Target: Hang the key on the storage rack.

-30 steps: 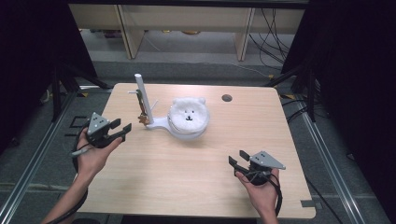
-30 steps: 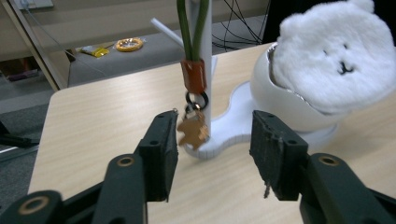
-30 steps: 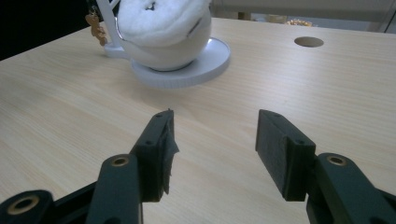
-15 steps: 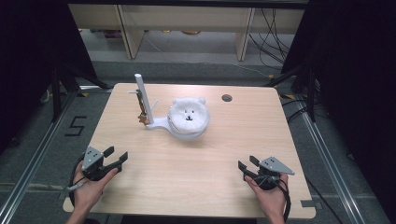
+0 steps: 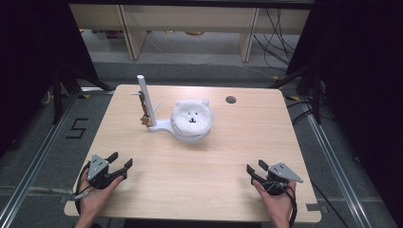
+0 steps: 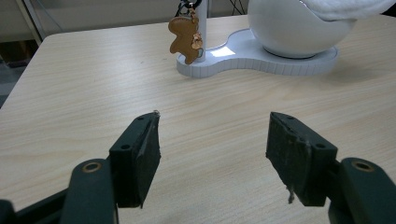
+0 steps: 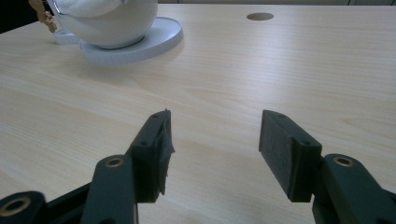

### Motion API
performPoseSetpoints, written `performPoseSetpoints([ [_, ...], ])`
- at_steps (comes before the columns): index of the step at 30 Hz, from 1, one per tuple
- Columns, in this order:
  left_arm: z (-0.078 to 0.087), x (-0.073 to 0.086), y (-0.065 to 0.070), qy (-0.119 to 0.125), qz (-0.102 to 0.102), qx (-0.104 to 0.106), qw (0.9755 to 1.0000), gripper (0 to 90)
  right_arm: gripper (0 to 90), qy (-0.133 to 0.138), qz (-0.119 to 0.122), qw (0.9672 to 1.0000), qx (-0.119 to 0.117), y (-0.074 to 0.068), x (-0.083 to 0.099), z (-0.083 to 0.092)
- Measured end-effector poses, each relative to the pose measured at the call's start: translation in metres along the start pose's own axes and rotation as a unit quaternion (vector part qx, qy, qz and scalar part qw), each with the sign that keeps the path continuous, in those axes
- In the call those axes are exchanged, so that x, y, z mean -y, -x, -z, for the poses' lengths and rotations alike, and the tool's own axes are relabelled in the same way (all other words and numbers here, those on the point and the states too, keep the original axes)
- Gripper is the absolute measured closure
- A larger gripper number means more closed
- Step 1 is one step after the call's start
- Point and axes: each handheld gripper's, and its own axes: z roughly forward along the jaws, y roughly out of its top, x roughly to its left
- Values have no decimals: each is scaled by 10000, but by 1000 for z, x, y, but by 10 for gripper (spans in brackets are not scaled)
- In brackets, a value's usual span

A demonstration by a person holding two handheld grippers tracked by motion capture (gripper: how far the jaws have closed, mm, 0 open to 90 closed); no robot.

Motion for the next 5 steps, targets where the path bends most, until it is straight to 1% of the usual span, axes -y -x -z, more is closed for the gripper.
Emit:
performPoseSetpoints([
  [1,0,0,0,-2,22,-2,10000,340,449,27,22,10000,-29,1,1,0],
  [3,0,0,-1,-3,78,-22,10000,340,448,1,-16,9999,123,0,0,2],
  [4,0,0,-1,-7,91,-35,10000,340,447,52,-6,10000,70,1,1,1],
  [5,-1,0,-1,-14,108,-46,9999,339,445,101,126,9998,142,3,1,-1],
])
